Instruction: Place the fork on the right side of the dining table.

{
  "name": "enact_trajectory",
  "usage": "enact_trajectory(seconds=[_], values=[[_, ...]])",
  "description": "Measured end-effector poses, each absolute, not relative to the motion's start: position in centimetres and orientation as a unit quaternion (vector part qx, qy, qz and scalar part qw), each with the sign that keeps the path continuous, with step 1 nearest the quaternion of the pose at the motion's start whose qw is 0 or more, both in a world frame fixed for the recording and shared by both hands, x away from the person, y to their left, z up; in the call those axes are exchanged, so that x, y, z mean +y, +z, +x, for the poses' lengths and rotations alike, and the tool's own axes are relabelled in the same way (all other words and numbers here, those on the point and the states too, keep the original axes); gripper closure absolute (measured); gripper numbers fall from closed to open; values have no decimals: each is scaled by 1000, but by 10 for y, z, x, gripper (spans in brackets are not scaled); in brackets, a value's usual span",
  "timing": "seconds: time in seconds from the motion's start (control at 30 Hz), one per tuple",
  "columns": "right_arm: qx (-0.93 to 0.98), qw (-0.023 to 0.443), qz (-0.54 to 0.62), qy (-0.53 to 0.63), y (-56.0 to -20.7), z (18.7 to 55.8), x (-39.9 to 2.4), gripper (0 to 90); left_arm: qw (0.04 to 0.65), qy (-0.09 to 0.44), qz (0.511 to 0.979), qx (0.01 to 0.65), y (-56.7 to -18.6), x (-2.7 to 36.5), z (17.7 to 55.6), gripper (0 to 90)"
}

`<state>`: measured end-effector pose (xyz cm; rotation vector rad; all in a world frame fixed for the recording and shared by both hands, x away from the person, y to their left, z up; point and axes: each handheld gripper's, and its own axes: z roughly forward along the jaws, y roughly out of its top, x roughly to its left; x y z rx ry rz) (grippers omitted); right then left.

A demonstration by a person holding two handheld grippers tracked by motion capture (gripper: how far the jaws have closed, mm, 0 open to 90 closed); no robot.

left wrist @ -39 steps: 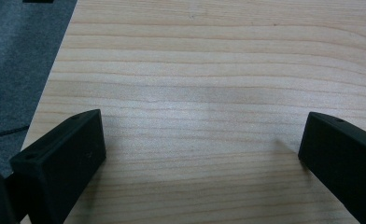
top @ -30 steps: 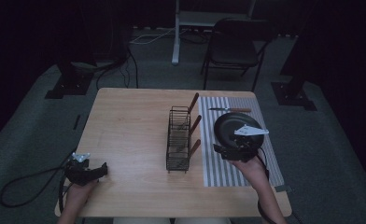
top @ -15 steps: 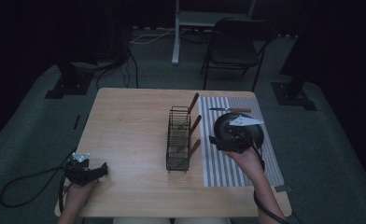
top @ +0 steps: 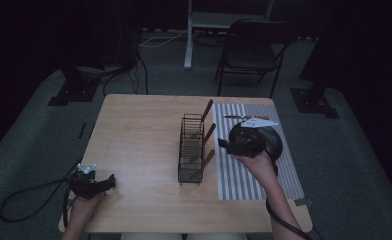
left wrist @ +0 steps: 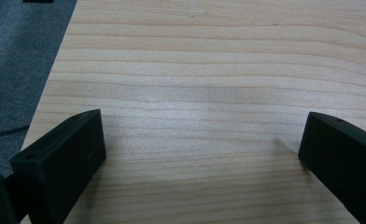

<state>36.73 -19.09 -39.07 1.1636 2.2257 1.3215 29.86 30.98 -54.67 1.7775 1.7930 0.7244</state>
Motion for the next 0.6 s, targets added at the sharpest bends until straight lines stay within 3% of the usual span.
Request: enact_trajectory(seconds=[0.6], values=[[769, 151, 424, 454, -377, 378, -156, 283, 255, 267, 654, 660, -547, 310, 299, 8]])
